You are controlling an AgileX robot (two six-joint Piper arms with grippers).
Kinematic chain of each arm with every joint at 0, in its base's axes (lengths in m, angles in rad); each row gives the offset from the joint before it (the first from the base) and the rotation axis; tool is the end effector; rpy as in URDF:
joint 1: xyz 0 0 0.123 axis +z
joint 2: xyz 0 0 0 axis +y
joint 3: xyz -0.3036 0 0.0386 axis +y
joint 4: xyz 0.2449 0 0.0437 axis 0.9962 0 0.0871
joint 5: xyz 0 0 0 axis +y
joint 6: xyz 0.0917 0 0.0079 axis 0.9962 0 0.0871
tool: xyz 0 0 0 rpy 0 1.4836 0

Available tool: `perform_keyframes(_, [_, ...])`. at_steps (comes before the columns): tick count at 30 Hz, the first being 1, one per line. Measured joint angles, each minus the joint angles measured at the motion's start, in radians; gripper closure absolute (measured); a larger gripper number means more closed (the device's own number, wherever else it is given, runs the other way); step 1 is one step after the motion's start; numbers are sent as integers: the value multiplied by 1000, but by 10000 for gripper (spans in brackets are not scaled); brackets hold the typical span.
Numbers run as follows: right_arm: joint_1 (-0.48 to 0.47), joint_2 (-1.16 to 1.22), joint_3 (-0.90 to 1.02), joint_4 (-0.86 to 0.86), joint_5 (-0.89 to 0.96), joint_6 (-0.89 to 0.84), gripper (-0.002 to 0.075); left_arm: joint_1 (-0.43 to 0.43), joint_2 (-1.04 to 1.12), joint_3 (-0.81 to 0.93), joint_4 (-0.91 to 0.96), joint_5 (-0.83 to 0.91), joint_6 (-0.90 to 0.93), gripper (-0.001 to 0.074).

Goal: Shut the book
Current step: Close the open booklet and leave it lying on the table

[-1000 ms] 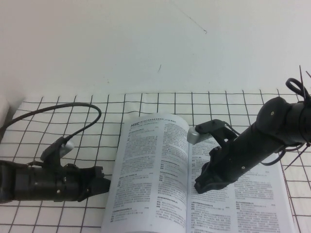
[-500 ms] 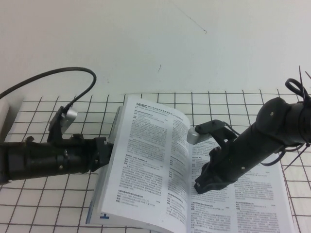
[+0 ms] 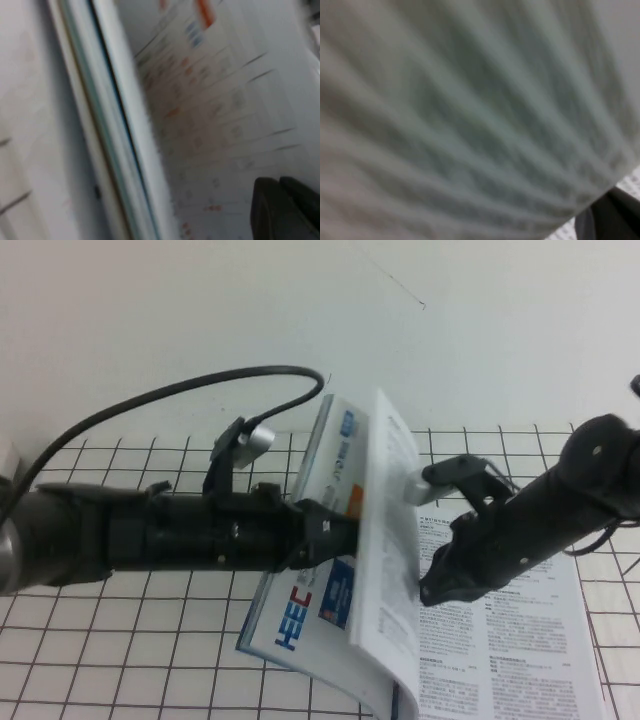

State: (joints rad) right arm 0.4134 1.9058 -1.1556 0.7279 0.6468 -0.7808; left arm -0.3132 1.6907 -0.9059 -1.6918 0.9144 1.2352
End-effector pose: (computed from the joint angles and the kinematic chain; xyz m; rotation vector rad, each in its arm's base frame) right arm 0.3309 0.1855 0.1842 -0.8863 2.5893 0.6360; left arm 0.2892 -0.1698 0.2484 0.3495 2.1862 -1.4413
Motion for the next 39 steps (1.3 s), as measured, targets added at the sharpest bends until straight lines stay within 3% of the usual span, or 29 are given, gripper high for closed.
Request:
perform_keyframes(7, [-99, -218, 4, -33, 33, 13, 729, -12, -87, -193, 123, -10, -113, 738])
perform_keyframes(16, [-128, -586, 6, -160, 124, 15, 729, -11, -330, -388, 494, -32, -304, 738])
perform_keyframes(32, [-128, -1205, 66, -467, 163, 144, 729, -11, -810, -380, 1128, 133, -738, 738])
perform_keyframes(39, [-128, -1415, 222, -510, 187, 256, 729, -11, -1016, -248, 1214, 165, -831, 738])
